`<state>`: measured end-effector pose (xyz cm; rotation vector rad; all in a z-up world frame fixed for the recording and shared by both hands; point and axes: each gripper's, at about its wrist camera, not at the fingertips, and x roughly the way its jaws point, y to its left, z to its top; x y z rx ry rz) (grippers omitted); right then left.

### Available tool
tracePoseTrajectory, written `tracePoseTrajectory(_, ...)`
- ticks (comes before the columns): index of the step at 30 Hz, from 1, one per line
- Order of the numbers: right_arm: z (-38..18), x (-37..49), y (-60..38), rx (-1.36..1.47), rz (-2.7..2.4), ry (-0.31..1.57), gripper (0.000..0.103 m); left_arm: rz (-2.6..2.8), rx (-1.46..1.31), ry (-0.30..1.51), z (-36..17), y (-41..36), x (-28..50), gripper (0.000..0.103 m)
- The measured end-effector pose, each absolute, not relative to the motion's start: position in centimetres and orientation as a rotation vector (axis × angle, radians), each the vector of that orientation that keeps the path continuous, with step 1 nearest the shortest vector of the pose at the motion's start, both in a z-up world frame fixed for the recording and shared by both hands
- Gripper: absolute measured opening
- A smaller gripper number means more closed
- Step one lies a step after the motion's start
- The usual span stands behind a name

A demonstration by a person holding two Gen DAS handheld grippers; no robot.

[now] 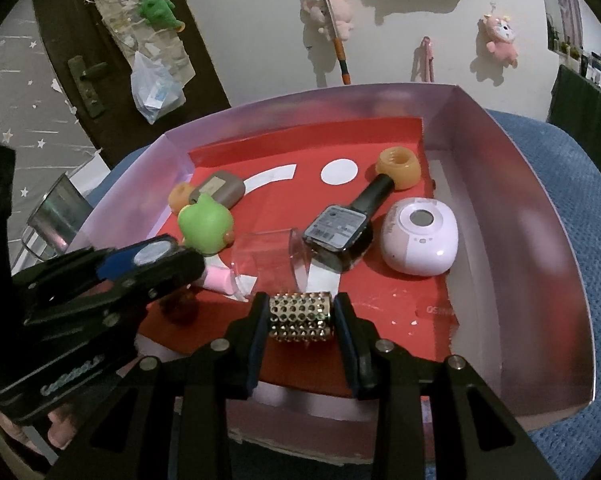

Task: Organize rigid objects
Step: 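Lower the bead cube with the right gripper while the left lowers the bottle into the box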

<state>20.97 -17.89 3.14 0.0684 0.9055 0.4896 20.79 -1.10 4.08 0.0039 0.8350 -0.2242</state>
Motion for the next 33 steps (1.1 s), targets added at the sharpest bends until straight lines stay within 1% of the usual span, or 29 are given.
tracePoseTrajectory(4,3.1,21.0,-18.0,0.072,0.492,0.905,0.035,-0.234,-0.071,0.86,4.7,1.0,20.7,0.029)
tracePoseTrajectory(10,3.1,21.1,-18.1,0.074,0.493,0.905,0.035,-0.203,0.01,0.866,5.8,1.0,19.3,0.029)
tracePoseTrajectory(14,3.1,21.1,-18.2,0.077,0.494,0.906,0.035,-0.21,0.07,0.924,3.9,0.0,19.7,0.029)
tracePoseTrajectory(16,3.1,21.1,-18.1,0.076,0.494,0.906,0.035,-0.21,0.079,0.909,3.8,0.1,19.6,0.029)
tracePoseTrajectory(20,3.1,21.1,-18.2,0.075,0.494,0.906,0.035,-0.271,0.021,0.938,3.2,0.2,20.5,0.029)
tracePoseTrajectory(25,3.2,21.1,-18.2,0.073,0.489,0.903,0.035,-0.308,-0.009,0.92,3.1,-0.3,21.1,0.029)
tracePoseTrajectory(28,3.5,21.0,-18.1,0.047,0.461,0.884,0.035,-0.273,0.029,0.888,2.9,-0.8,21.3,0.029)
tracePoseTrajectory(31,3.4,21.1,-18.1,0.051,0.462,0.891,0.035,-0.248,0.068,0.865,2.8,-1.5,20.7,0.029)
tracePoseTrajectory(33,3.4,21.0,-18.2,0.05,0.464,0.89,0.035,-0.295,0.058,0.884,2.9,-1.7,19.8,0.029)
